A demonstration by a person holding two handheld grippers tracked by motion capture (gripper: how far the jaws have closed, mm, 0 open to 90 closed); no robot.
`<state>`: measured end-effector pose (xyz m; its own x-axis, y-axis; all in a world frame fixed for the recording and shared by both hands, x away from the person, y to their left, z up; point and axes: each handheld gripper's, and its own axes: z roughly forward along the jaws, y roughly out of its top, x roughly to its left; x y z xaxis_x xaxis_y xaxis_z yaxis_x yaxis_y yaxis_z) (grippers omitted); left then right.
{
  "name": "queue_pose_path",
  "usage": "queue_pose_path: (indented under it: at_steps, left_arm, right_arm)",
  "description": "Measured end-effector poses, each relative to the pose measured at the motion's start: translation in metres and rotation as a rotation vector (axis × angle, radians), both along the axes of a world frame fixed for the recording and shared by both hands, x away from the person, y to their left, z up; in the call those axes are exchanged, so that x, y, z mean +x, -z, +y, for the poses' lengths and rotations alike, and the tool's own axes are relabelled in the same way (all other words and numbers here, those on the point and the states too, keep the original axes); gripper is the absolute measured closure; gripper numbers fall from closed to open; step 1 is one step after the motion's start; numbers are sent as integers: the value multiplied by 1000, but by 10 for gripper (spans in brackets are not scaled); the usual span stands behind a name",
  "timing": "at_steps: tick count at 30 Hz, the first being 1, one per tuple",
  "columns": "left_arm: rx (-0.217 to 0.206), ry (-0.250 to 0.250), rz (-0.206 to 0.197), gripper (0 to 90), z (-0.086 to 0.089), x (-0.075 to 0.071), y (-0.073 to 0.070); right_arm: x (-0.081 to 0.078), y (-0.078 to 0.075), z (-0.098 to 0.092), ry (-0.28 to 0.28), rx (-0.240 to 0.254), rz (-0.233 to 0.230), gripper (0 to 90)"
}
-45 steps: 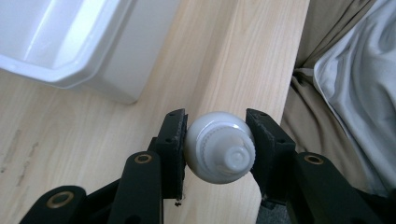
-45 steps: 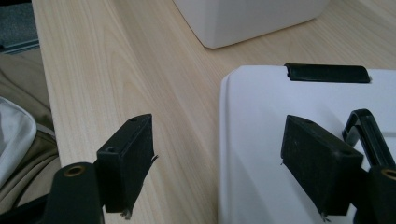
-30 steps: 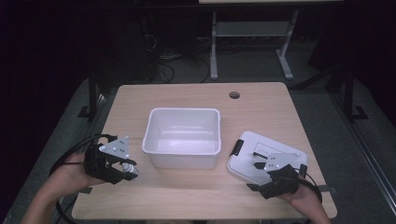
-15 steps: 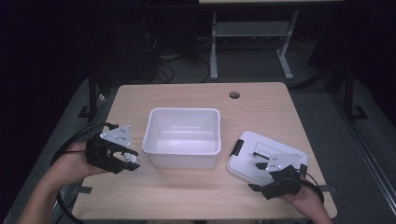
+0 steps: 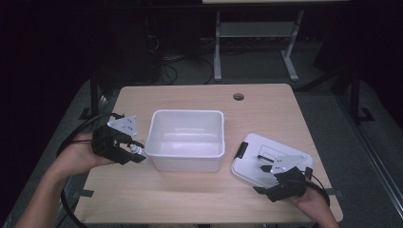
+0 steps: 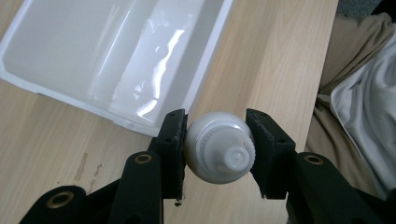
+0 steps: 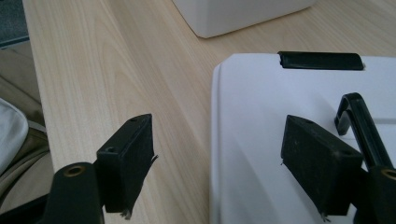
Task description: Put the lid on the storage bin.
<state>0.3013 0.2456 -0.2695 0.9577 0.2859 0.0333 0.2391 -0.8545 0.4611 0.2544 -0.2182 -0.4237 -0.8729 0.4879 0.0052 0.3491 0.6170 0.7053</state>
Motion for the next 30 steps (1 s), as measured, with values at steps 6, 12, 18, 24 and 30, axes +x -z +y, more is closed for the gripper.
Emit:
queue_pose_path:
  at_steps: [6, 12, 18, 24, 30]
  left_arm:
    - [-2, -10, -1, 600, -2, 8, -3]
    - [-10, -21, -5, 600, -4, 18, -7]
    - [-2, -25, -4, 600, -7, 26, -8]
    - [5, -34, -8, 600, -11, 32, -6]
    - [10, -40, -7, 600, -14, 39, -5]
  right_arm:
    - [0, -2, -4, 7, 10, -7, 245]
    - [-1, -4, -4, 4, 21, -11, 245]
    - [-1, -5, -6, 10, 23, -6, 244]
    - [0, -6, -7, 8, 25, -17, 240]
    - [0, -6, -7, 11, 27, -14, 240]
